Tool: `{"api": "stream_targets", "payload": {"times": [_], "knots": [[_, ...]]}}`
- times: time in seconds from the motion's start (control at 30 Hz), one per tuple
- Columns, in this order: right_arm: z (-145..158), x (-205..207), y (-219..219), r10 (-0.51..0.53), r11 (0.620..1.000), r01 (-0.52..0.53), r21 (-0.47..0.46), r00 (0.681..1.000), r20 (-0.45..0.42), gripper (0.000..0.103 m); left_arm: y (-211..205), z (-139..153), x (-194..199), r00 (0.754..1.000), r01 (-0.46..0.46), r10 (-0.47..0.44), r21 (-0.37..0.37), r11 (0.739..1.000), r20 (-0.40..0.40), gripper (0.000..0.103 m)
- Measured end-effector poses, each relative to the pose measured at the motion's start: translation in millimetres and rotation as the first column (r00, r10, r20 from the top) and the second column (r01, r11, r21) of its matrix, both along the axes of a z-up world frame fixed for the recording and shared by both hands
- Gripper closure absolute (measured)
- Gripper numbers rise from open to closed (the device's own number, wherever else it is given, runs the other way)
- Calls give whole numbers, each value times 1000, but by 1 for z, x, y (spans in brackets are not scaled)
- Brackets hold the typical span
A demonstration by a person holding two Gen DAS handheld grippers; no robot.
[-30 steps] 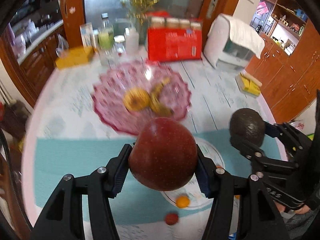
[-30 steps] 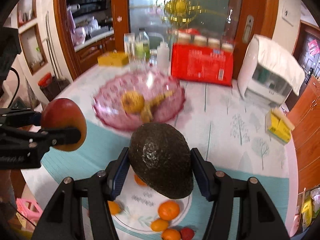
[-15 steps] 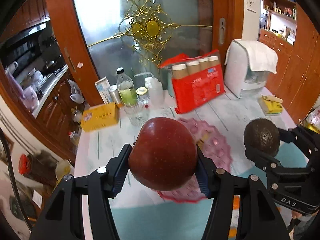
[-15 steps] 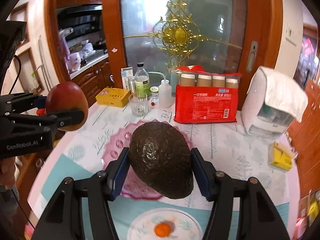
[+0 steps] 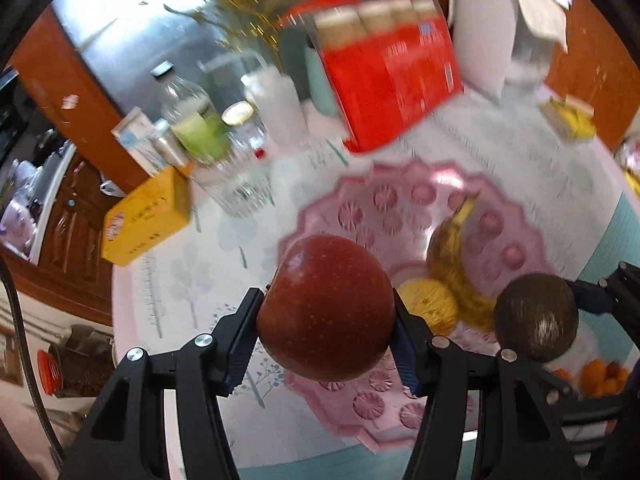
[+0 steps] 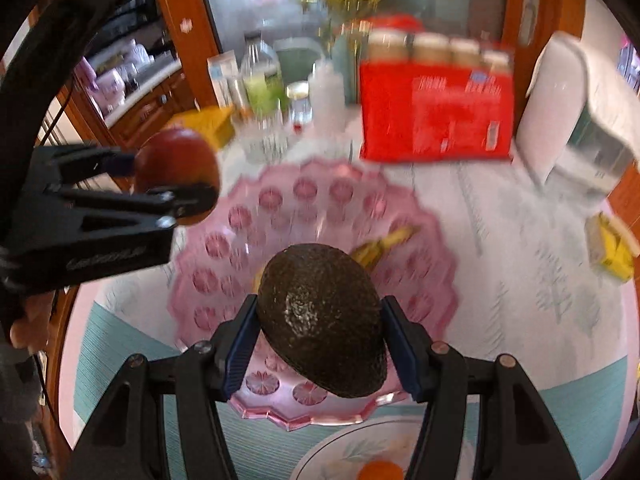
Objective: Organize fruits
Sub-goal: 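Carry the red apple and avocado with both tools to the pink bowl, then lower the apple and avocado into the bowl and open both tools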
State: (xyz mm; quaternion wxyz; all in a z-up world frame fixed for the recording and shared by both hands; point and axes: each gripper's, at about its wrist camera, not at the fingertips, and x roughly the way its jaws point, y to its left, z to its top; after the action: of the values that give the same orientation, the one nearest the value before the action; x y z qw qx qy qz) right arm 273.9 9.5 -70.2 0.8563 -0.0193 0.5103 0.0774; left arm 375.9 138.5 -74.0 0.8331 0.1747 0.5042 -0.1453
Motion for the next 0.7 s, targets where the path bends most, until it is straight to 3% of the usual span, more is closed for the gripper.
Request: {"api": "stream_targets", "payload": {"times": [0.17,0.4,0.7], "knots": [[-35,-4,12,-4,1000,4,-9,999,-53,42,-4,-40,19,998,5,-6,-12,1000,-59,45],[-55,0,20,-20,1000,19,-22,998,-63,42,-8,-76,32,993,6,-7,-6,1000,-122,45],[-50,-3,23,-20,1000,20,-2,1000,8,40,-13,-82,21,994,45,-42,24,999,-100,44]]}}
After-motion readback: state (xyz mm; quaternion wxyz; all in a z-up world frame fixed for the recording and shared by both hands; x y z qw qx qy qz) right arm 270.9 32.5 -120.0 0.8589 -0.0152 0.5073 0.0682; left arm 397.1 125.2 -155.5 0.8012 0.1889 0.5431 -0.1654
